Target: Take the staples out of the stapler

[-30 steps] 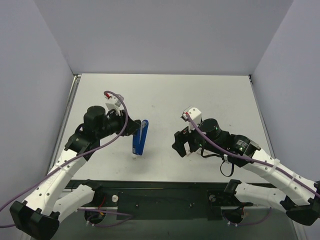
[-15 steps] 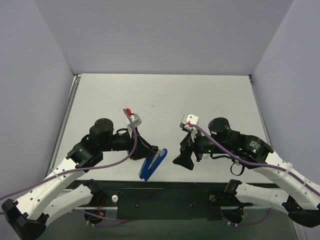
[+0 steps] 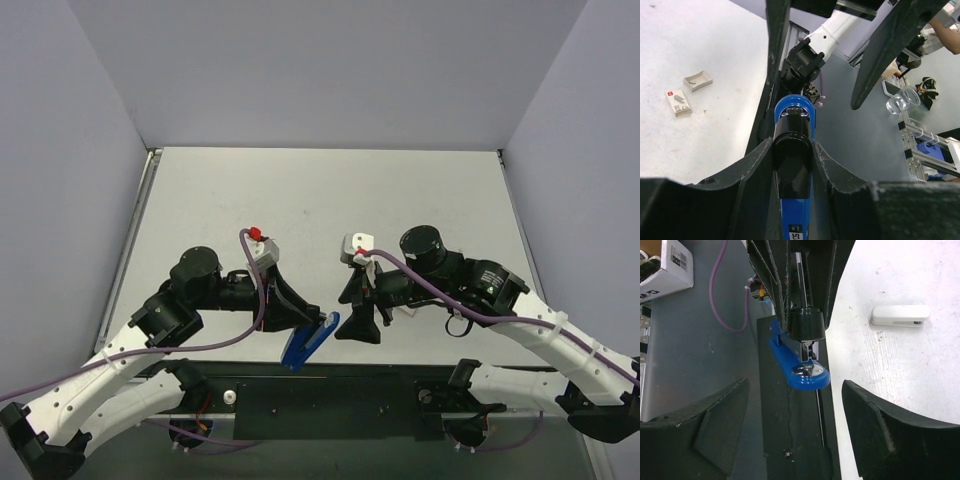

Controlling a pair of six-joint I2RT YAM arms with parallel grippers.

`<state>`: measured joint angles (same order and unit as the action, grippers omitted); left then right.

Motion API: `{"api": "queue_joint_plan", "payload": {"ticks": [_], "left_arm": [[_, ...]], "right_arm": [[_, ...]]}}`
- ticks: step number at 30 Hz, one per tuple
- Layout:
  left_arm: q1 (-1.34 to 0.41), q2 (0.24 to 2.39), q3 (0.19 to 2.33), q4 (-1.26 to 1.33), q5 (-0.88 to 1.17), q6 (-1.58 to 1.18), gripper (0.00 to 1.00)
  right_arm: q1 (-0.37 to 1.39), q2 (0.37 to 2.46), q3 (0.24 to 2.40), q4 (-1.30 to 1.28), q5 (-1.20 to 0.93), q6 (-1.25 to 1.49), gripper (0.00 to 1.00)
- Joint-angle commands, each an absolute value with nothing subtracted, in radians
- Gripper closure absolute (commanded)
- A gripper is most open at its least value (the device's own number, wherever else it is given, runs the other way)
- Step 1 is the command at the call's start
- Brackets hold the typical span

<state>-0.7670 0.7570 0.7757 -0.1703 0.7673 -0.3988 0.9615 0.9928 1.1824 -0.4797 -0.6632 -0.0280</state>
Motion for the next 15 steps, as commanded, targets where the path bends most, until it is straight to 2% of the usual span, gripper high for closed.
{"api": "queue_joint_plan", "payload": {"ticks": [1,15], "left_arm": [[-0.781,0.726,0.776,-0.044,0.811,-0.425,1.0],[-0.79,0.704,0.764,-0.015,0.816,-0.448,1.0]], "right_arm": [[0.977,1.022,1.238,-0.408,-0.739,-0.046,0.31],[1.005,1.074,1.215,-0.324,-0.775,-0.029,0.37]]}}
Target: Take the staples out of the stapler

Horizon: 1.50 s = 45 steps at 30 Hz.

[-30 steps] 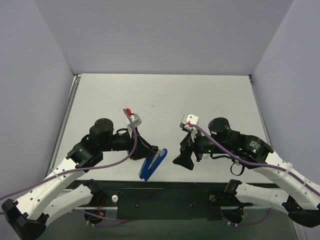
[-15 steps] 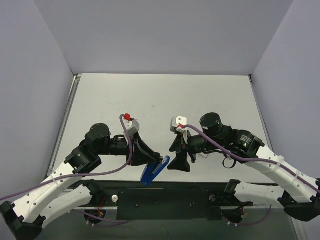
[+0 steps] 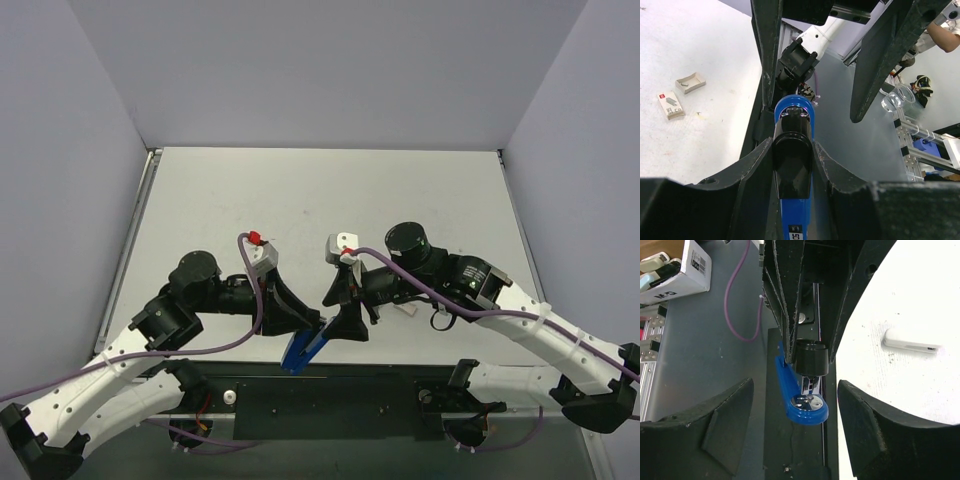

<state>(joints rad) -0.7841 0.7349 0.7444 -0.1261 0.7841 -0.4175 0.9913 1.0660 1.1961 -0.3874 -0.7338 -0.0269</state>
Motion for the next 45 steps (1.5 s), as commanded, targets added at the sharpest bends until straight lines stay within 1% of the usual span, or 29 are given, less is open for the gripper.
{"api": "queue_joint_plan", "payload": {"ticks": [1,9,18,21,22,23,24,25,26,27,28,37,42,45], "left_arm": [[-0.79,0.701,0.762,-0.017,0.818,-0.448,1.0],[-0.788,0.68,0.761,0.032,0.828,-0.462,1.0],[-0.79,0.675,0.762,0.034,0.821,-0.463,1.0],[-0.79,0.676,0.759,0.037,0.821,-0.465,1.0],[-0.788,0.676,0.761,0.037,0.819,-0.466,1.0],[-0.79,0.675,0.761,0.038,0.818,-0.466,1.0],[-0.788,0.673,0.759,0.04,0.816,-0.469,1.0],[-0.79,0.676,0.759,0.041,0.816,-0.471,1.0],[-0.79,0.675,0.756,0.044,0.815,-0.471,1.0],[-0.79,0.675,0.756,0.043,0.815,-0.471,1.0],[-0.79,0.672,0.756,0.041,0.81,-0.472,1.0],[-0.79,0.658,0.758,0.069,0.787,-0.503,1.0],[-0.79,0.657,0.755,0.1,0.77,-0.514,1.0],[-0.79,0.669,0.747,0.132,0.765,-0.52,1.0]], "right_arm": [[1.008,1.075,1.213,-0.321,-0.775,-0.029,0.37],[1.023,1.095,1.21,-0.311,-0.776,-0.029,0.41],[1.049,1.109,1.203,-0.304,-0.764,-0.031,0.49],[1.057,1.111,1.203,-0.302,-0.761,-0.032,0.59],[1.06,1.114,1.203,-0.299,-0.759,-0.034,0.66],[1.066,1.114,1.2,-0.299,-0.749,-0.035,0.69],[1.069,1.111,1.2,-0.299,-0.743,-0.035,0.77],[1.075,1.109,1.197,-0.298,-0.73,-0.038,0.81],[1.078,1.108,1.193,-0.296,-0.727,-0.04,0.89],[1.086,1.106,1.189,-0.295,-0.716,-0.041,0.93],[1.086,1.098,1.184,-0.293,-0.712,-0.046,1.0],[1.103,0.996,1.068,-0.255,-0.686,-0.012,1.0],[1.104,0.922,0.944,-0.167,-0.684,0.046,1.0],[1.106,0.902,0.914,-0.147,-0.683,0.066,1.0]]}}
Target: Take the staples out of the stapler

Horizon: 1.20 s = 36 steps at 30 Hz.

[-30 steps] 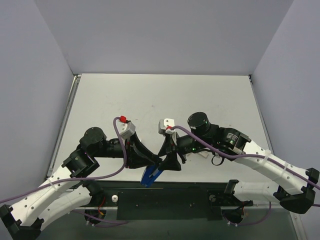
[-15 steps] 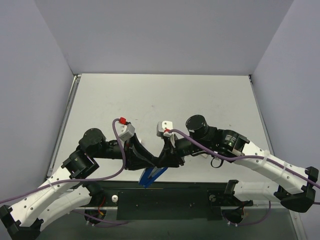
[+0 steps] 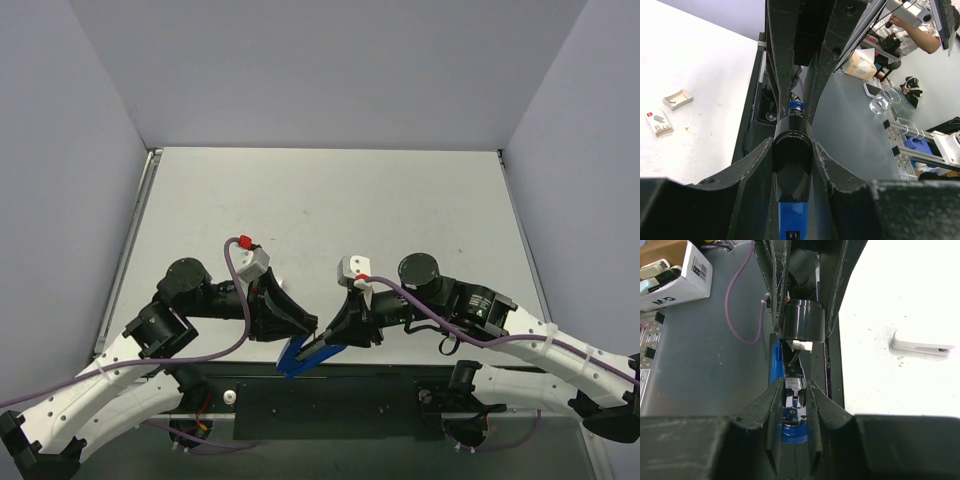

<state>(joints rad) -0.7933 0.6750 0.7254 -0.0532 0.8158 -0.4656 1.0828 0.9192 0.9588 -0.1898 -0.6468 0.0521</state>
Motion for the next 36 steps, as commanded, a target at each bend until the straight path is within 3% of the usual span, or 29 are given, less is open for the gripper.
{"api": "queue_joint_plan", "payload": {"ticks": [1,6,11,15,23,29,31,35,36], "left_arm": [[-0.792,0.679,0.749,0.135,0.762,-0.523,1.0],[-0.792,0.704,0.753,0.138,0.733,-0.517,1.0],[-0.792,0.707,0.753,0.143,0.719,-0.515,1.0],[-0.792,0.712,0.756,0.143,0.724,-0.512,1.0],[-0.798,0.747,0.758,0.107,0.684,-0.476,1.0],[-0.801,0.778,0.767,0.074,0.62,-0.445,1.0],[-0.804,0.793,0.767,0.08,0.612,-0.443,1.0],[-0.805,0.811,0.77,0.083,0.571,-0.439,1.0],[-0.808,0.815,0.773,0.084,0.555,-0.437,1.0]], "right_arm": [[1.108,0.9,0.914,-0.147,-0.68,0.069,1.0],[1.108,0.905,0.953,-0.201,-0.648,0.061,1.0],[1.108,0.881,0.94,-0.221,-0.597,0.069,0.76],[1.106,0.848,0.931,-0.235,-0.56,0.077,0.62],[1.108,0.793,0.998,-0.284,-0.408,0.109,0.53],[1.109,0.793,1.072,-0.314,-0.255,0.166,0.55],[1.108,0.799,1.087,-0.314,-0.188,0.198,0.64],[1.108,0.833,1.097,-0.298,-0.111,0.262,0.98],[1.108,0.841,1.092,-0.287,-0.101,0.277,1.0]]}}
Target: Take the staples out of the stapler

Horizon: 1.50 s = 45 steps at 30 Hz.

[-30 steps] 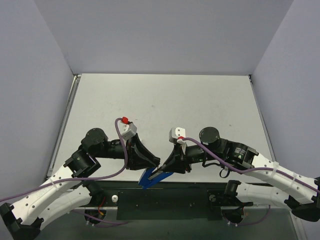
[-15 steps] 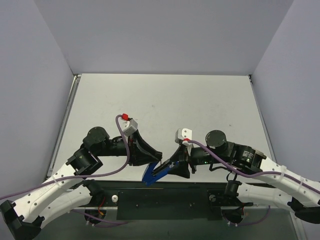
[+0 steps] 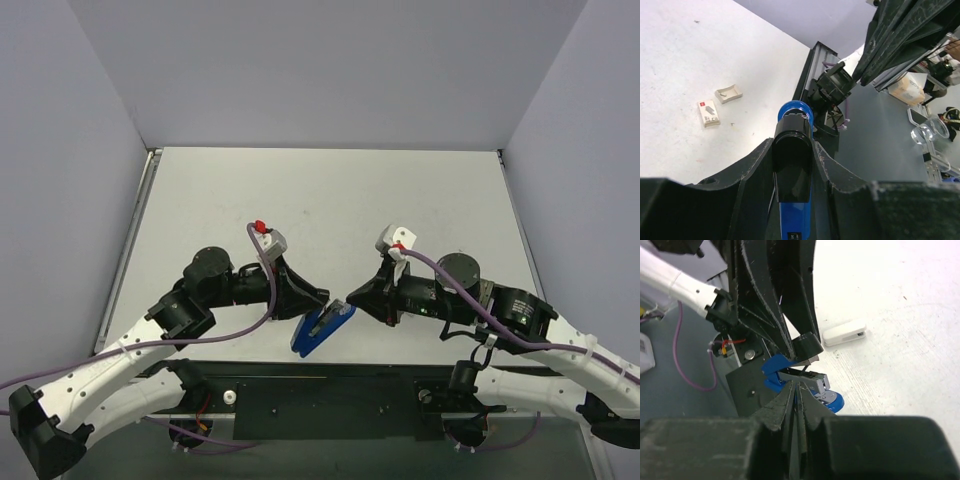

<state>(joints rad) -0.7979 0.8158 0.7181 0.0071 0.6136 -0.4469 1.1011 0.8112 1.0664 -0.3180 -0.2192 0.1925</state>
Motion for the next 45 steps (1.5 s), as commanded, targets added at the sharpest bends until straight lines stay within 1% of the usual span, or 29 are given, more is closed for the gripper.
{"api": "queue_joint_plan", "payload": {"ticks": [1,7,12,20,29,45], "left_arm": [[-0.807,0.816,0.776,0.083,0.548,-0.437,1.0],[-0.811,0.841,0.793,0.078,0.493,-0.431,1.0],[-0.816,0.844,0.785,0.093,0.443,-0.434,1.0],[-0.816,0.838,0.772,0.12,0.41,-0.452,1.0],[-0.818,0.816,0.77,0.133,0.38,-0.462,1.0],[-0.816,0.807,0.761,0.173,0.285,-0.462,1.0]], "right_arm": [[1.108,0.845,1.083,-0.272,-0.082,0.291,1.0],[1.109,0.882,1.026,-0.175,-0.009,0.385,1.0],[1.108,0.923,1.003,-0.15,0.07,0.481,1.0],[1.108,0.928,0.922,-0.069,0.17,0.598,1.0],[1.108,0.968,0.881,-0.026,0.183,0.684,1.0],[1.111,1.026,0.819,-0.02,0.227,0.723,1.0]]}}
